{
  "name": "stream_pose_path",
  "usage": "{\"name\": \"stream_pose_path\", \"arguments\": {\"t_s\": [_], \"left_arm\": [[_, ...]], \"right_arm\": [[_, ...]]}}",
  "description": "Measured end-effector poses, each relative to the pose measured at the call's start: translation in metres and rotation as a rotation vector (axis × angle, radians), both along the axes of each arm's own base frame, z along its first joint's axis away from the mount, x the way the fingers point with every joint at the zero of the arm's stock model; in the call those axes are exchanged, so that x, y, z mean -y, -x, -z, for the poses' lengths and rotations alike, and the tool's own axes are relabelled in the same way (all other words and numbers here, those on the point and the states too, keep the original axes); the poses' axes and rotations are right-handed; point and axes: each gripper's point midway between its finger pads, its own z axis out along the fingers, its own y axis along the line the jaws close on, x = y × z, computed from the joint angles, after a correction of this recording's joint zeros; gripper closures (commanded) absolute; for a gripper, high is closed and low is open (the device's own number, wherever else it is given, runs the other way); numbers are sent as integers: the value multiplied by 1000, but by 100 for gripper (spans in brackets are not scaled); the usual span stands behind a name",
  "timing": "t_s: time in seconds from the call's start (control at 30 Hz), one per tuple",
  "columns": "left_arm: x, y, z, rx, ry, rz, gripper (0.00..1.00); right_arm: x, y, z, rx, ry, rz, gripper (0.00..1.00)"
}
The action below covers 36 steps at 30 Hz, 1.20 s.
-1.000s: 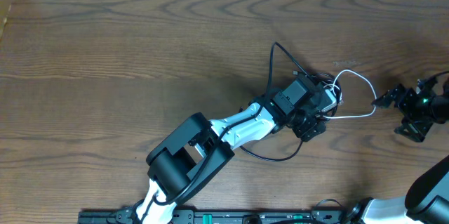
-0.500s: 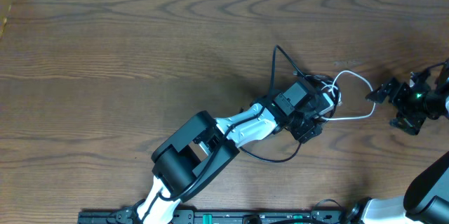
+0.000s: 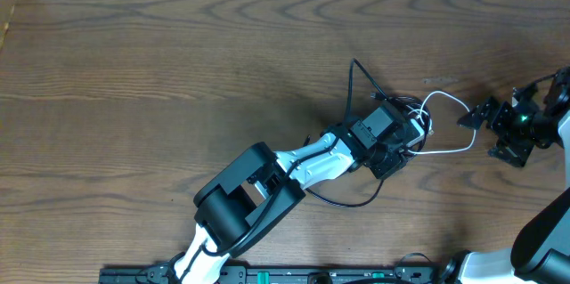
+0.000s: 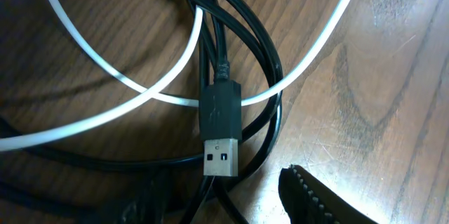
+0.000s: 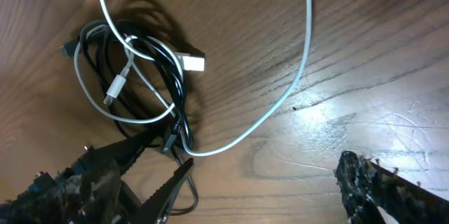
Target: Untangle cables
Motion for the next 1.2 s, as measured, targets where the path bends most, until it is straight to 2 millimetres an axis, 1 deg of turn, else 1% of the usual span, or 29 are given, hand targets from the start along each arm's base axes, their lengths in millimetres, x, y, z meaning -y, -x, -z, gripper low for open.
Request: {"name": "stream_pose_path", "arguments": {"t_s": [0.1,0.13,0.17,0.2,0.27,0.3,0.4,0.47,0.53,0.57,0.63,0.7,0.73,0.77,0.83,0.87,0.93,1.03,1.1,1.2], "left_arm": [[5,-4,0,11,21,-4,43],[6,-4,0,14,26,-4,44],[7,-5,0,15,29,-3,48],[7,-5,0,15,30,-5,58],[7,-6,1,11,29,-11,91],[6,-6,2,6,25,-17,92],[-1,-7,4,-25,5,-35,92],[-11,-10,1,-66,-12,-70,93],[-25,-18,-7,-114,-7,-116,93],[-31,-24,-14,-134,8,-139,93],[-47,-41,-43,-180,76,-191,92],[-63,-58,-82,-213,176,-233,93],[-71,-66,-105,-228,236,-247,92],[-79,-71,-123,-242,284,-257,92],[-95,-77,-160,-282,389,-255,92],[-102,-77,-176,-313,439,-245,93],[-109,-73,-191,-373,497,-221,92],[-114,-66,-201,-489,554,-189,92],[-116,-64,-208,-538,588,-170,93],[-116,-64,-224,-570,647,-132,93]], "right_arm": [[-5,-1,0,2,0,-17,6],[-6,-2,0,2,-1,-21,7],[-7,-2,0,3,-1,-26,8],[-9,-3,0,3,0,-30,9],[-10,-3,0,4,0,-36,11],[-10,-3,0,4,0,-38,11],[-10,-3,0,5,0,-39,13],[-12,-4,-1,17,-7,-55,21],[-19,-7,-5,51,-39,-89,24],[-22,-9,-7,71,-59,-105,24],[-33,-16,-13,134,-102,-151,23],[-45,-26,-22,207,-126,-200,22],[-51,-31,-28,245,-132,-225,22],[-59,-35,-36,286,-137,-251,21],[-74,-43,-53,370,-136,-300,21],[-85,-48,-65,424,-130,-331,21],[-102,-54,-83,499,-131,-366,21],[-131,-62,-108,594,-153,-415,22],[-150,-64,-116,623,-183,-440,23],[-178,-66,-121,634,-222,-479,26]]}}
